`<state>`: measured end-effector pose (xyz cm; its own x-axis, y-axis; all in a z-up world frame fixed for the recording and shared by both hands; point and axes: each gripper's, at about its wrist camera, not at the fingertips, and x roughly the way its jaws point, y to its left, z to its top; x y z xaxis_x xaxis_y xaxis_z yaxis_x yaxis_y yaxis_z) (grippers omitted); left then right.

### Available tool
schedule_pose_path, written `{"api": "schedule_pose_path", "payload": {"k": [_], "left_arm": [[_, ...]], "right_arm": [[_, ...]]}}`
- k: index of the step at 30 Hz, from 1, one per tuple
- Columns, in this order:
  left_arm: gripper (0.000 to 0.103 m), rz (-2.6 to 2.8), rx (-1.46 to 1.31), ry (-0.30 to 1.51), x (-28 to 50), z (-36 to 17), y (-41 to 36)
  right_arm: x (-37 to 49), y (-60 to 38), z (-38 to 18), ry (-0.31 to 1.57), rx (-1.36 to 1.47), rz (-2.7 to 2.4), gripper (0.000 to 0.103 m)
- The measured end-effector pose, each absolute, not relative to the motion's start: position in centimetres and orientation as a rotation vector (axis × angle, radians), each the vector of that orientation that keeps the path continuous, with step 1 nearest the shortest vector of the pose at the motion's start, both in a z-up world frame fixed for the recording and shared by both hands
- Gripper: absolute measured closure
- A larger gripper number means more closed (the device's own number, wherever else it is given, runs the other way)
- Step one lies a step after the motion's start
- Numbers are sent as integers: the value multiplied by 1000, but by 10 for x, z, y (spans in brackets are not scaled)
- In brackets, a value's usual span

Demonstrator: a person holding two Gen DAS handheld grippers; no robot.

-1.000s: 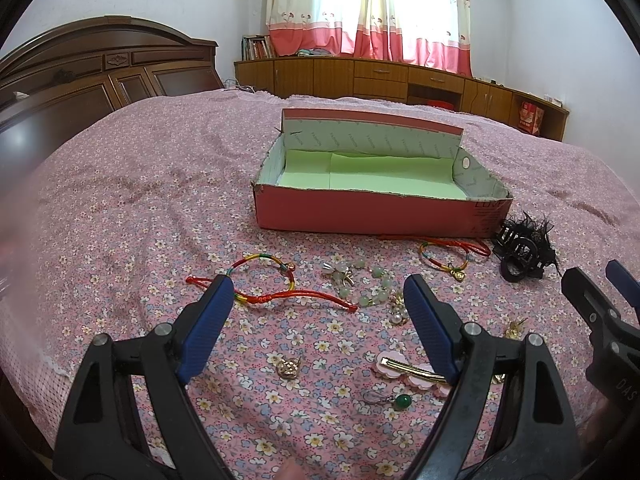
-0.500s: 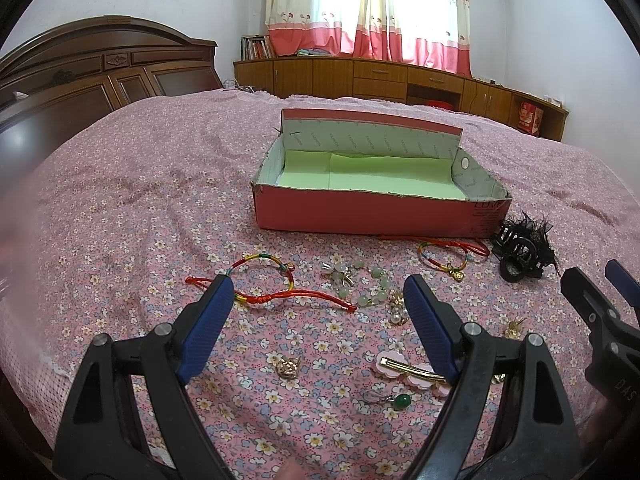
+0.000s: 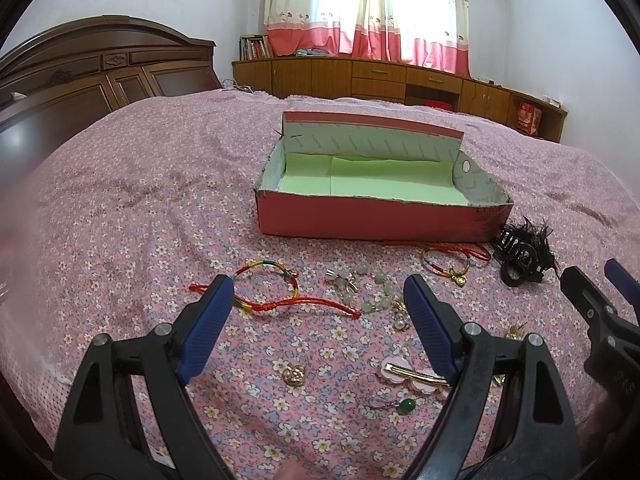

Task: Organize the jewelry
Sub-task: 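Grasp the rainbow-beaded bracelet with the left tool while the right tool grasps the black feathered clip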

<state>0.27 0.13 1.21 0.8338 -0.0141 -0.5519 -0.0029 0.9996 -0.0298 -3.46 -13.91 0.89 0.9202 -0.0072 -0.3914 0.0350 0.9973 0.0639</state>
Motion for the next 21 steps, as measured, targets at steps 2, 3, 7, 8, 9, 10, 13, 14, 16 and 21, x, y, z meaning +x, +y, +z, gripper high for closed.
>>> {"api": "schedule_pose_path", "payload": {"k": [2,3,7,8,9,10,13,14,16,21], "left_arm": [[23,-1,-31,589,4,12,5],[23,2,-32,592,5,13,7],[23,20,-37,605,12,13,17],[23,25,-40,610,14,12,19],[23,30,-43,615,16,12,22],[23,36,-47,621,18,11,26],[23,46,-59,642,25,9,33],[23,51,-61,652,28,8,36],[23,55,-65,671,34,5,40],[24,87,-58,743,50,-8,47]], "right_arm": [[-32,-140,9,403,66,-29,0],[-30,-141,10,404,66,-33,0],[-22,-146,9,417,64,-51,0],[-19,-148,9,424,65,-57,0],[-16,-150,8,434,67,-64,0],[-14,-151,8,438,69,-67,0],[-7,-157,6,460,76,-82,0],[-5,-159,6,466,77,-85,0],[0,-161,5,482,81,-89,0],[12,-168,3,523,87,-93,0]]}}
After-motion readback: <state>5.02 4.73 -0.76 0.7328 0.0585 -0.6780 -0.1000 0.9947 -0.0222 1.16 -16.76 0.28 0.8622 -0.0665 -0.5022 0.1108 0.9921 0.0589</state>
